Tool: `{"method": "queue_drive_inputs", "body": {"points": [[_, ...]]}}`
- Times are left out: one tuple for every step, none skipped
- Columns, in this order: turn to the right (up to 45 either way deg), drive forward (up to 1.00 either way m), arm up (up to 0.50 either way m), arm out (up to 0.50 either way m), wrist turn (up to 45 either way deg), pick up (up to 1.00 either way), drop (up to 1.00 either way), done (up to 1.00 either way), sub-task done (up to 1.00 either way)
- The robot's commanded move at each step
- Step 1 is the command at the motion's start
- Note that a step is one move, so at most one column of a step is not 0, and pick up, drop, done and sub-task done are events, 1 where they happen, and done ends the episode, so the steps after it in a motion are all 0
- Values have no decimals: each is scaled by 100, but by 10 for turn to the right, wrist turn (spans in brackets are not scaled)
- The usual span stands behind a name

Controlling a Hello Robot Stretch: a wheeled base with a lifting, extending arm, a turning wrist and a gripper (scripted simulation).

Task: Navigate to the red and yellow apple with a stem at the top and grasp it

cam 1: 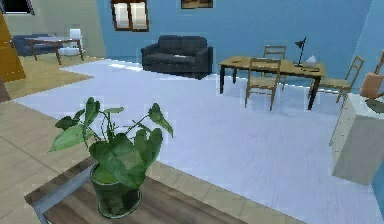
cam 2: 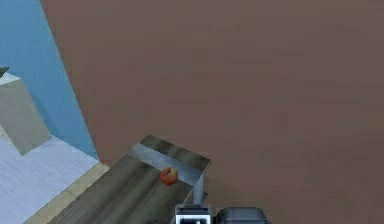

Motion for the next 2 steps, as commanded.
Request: {"method": "queue_drive_inputs", "body": {"points": [[0,0,0,26,0,0,0,0,0],[0,0,0,0,450,0,0,0,0]]}}
